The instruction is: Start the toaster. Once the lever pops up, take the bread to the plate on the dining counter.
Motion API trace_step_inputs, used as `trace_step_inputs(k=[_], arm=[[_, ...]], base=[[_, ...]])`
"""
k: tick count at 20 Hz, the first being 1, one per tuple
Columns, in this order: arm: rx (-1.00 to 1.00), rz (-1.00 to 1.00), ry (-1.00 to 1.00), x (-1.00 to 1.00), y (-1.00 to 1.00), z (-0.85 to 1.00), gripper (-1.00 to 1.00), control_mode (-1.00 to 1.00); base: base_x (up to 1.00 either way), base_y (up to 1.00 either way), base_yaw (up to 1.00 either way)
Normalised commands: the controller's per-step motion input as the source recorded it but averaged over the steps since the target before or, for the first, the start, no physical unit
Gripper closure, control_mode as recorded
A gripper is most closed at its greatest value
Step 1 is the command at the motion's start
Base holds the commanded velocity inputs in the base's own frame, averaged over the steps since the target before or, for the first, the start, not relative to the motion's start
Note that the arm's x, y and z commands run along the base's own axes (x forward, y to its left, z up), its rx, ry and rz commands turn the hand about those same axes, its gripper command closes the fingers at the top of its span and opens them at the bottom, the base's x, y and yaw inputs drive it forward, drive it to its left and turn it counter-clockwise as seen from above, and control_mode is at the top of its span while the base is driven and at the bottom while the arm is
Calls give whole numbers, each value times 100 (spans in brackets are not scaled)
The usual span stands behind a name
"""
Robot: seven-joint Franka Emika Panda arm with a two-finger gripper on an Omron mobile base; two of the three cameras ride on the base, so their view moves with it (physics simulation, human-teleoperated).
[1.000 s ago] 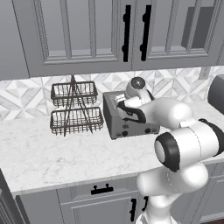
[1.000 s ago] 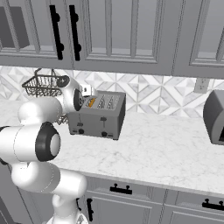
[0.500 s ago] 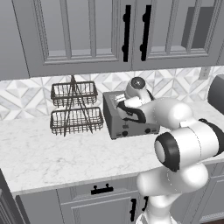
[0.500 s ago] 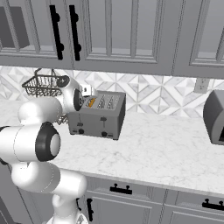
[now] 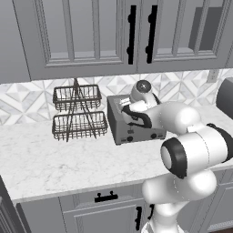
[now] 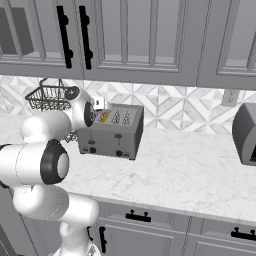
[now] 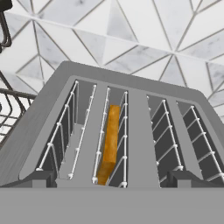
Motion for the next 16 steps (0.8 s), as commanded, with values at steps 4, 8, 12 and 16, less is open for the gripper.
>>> trace_step_inputs(k=[4, 8, 12, 16], arm=[[0, 0, 0, 0, 0, 0, -100, -100], [0, 0, 0, 0, 0, 0, -100, -100], [0, 0, 0, 0, 0, 0, -100, -100], [0, 0, 0, 0, 0, 0, -100, -100]], base=[[0, 0, 0], [0, 0, 0], [0, 0, 0], [0, 0, 0]])
